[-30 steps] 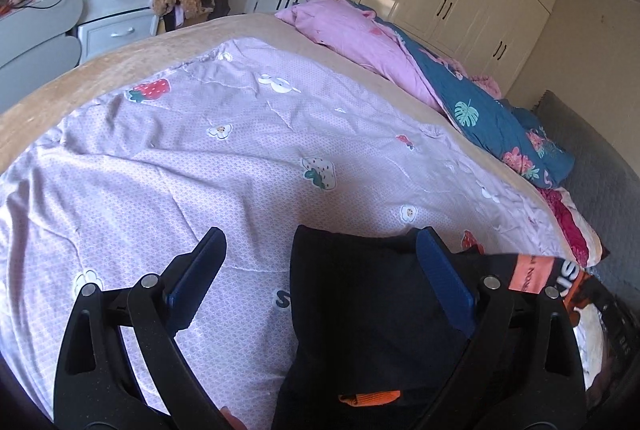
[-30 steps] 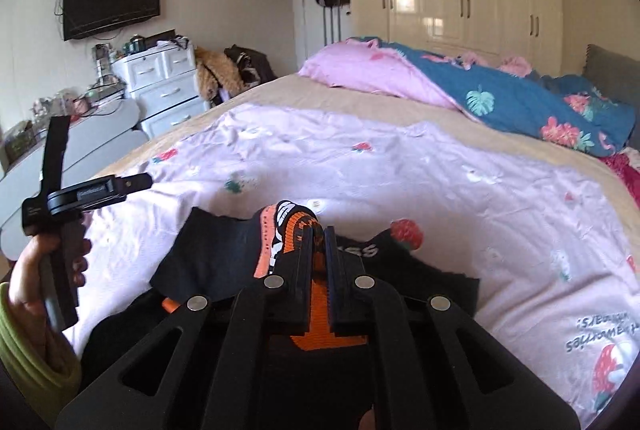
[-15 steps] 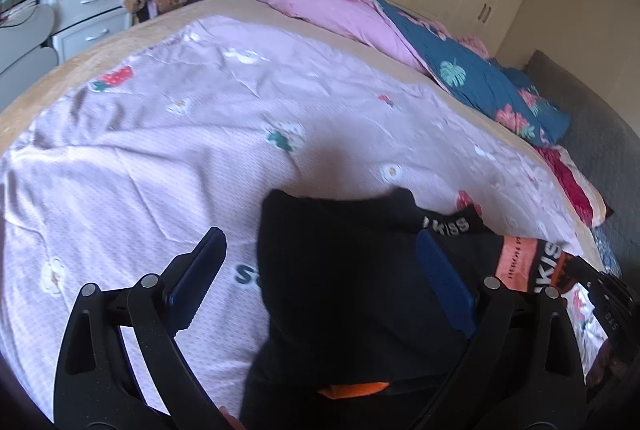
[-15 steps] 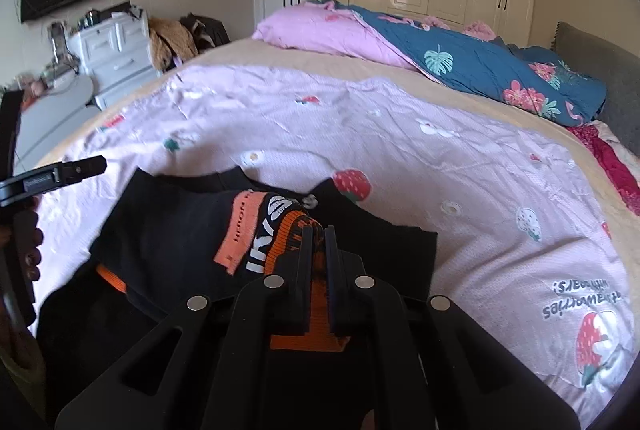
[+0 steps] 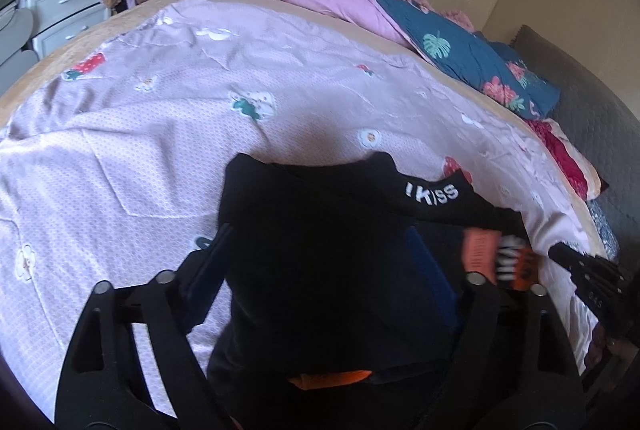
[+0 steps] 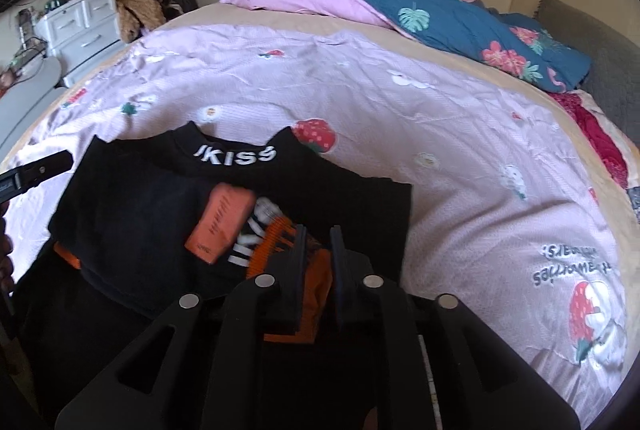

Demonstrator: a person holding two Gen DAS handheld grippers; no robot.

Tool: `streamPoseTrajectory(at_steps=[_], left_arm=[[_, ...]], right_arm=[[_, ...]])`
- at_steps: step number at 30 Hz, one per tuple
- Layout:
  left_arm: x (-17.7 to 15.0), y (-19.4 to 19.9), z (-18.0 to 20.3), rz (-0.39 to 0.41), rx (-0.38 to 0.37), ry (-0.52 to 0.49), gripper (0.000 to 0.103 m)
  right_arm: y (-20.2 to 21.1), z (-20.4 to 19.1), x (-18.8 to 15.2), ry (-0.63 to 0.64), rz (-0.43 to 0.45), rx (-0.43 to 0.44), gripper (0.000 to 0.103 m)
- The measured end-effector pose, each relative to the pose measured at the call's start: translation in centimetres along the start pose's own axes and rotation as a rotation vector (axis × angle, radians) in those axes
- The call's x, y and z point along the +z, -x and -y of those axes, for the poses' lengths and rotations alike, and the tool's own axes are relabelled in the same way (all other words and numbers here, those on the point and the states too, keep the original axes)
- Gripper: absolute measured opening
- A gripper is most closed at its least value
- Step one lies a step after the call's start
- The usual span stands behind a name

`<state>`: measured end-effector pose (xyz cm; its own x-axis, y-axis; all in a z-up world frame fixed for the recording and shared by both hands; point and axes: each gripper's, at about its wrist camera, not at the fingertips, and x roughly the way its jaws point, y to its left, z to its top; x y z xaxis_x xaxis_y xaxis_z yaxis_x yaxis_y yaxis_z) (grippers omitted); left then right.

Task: Fold small clothes
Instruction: 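Grasp the orange cuff with the right gripper and straighten it across the shirt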

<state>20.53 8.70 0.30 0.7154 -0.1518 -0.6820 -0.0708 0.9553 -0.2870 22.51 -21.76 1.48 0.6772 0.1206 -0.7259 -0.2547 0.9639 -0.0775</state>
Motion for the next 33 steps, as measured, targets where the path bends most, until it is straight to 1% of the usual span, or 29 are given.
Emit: streamPoseTrajectory(at_steps=[1, 2, 3, 4, 5, 6, 8, 10, 12, 13, 14, 16, 18, 20, 21, 22, 23, 25, 27, 29, 32, 33], left_arm=[[-0.2, -0.2, 0.1, -0.009, -0.003, -0.006, 0.062], [-0.3, -0.4, 0.2, -0.016, -0.006, -0.011, 0.058], [-0.6, -0.6, 0.4, -0.024, -0.017, -0.016, 0.051], [-0.7, -0.7, 0.4, -0.027, -0.029, -0.016, 0.045], [-1.0, -0.9, 0.5, -0.033, -0.041, -0.017, 0.044], [-1.3, -1.1, 0.6, -0.044, -0.047, -0.018, 0.042], [-2.0, -1.9, 0.9, -0.082, -0.045, -0.035, 0.041], [-2.6, -2.8, 1.0, -0.12, -0.006, -0.056, 0.041], [-3.0, -3.4, 0.8, -0.146, 0.011, -0.065, 0.041], [-3.2, -3.7, 0.4, -0.156, 0.008, -0.058, 0.041], [-3.2, -3.7, 0.1, -0.16, -0.001, -0.05, 0.041], [-3.3, -3.7, -0.4, -0.165, -0.013, -0.04, 0.041], [-3.2, -3.6, -0.9, -0.169, -0.028, -0.026, 0.041], [-3.3, -3.5, -1.1, -0.171, -0.028, -0.026, 0.041], [-3.4, -3.5, -1.2, -0.172, -0.029, -0.026, 0.041], [-3.4, -3.5, -1.2, -0.174, -0.031, -0.026, 0.041], [-3.4, -3.5, -1.2, -0.174, -0.031, -0.029, 0.041], [-3.4, -3.5, -1.2, -0.175, -0.03, -0.031, 0.041], [-3.4, -3.4, -1.1, -0.174, -0.028, -0.034, 0.041], [-3.4, -3.4, -0.8, -0.173, -0.021, -0.046, 0.041], [-3.2, -3.2, 0.0, -0.167, -0.013, -0.075, 0.048], [-3.2, -3.1, 0.2, -0.164, -0.014, -0.084, 0.053]], right_arm=[[0.1, 0.1, 0.0, -0.002, 0.004, -0.003, 0.012], [0.2, 0.2, 0.1, -0.005, 0.014, 0.005, 0.012], [0.3, 0.1, 0.1, -0.005, 0.023, 0.017, 0.014], [0.4, -0.1, 0.1, -0.002, 0.03, 0.034, 0.018], [0.4, -0.4, 0.1, 0.003, 0.036, 0.051, 0.021], [0.4, -0.8, 0.1, 0.01, 0.042, 0.071, 0.023], [0.1, -2.0, -0.1, 0.031, 0.038, 0.118, 0.027], [-0.5, -3.2, -0.3, 0.049, 0.02, 0.149, 0.027], [-1.4, -4.4, -0.8, 0.073, -0.013, 0.171, 0.029], [-1.7, -5.0, -1.0, 0.086, -0.025, 0.178, 0.032], [-2.0, -5.5, -1.1, 0.102, -0.04, 0.185, 0.04], [-2.5, -6.1, -1.5, 0.125, -0.067, 0.198, 0.047], [-3.1, -6.0, -1.9, 0.135, -0.093, 0.174, 0.047], [-4.1, -5.6, -2.6, 0.153, -0.15, 0.12, 0.048], [-4.6, -5.4, -3.0, 0.164, -0.168, 0.095, 0.05], [-5.0, -4.9, -3.5, 0.159, -0.171, 0.101, 0.051], [-5.1, -4.2, -3.9, 0.125, -0.169, 0.134, 0.051], [-5.1, -3.1, -3.8, 0.062, -0.18, 0.17, 0.051], [-5.1, -2.9, -4.0, 0.056, -0.179, 0.172, 0.051], [-4.8, -3.4, -3.8, 0.065, -0.172, 0.156, 0.052], [-4.1, -3.5, -3.4, 0.057, -0.146, 0.171, 0.052], [-3.9, -3.4, -3.2, 0.048, -0.138, 0.175, 0.053]])
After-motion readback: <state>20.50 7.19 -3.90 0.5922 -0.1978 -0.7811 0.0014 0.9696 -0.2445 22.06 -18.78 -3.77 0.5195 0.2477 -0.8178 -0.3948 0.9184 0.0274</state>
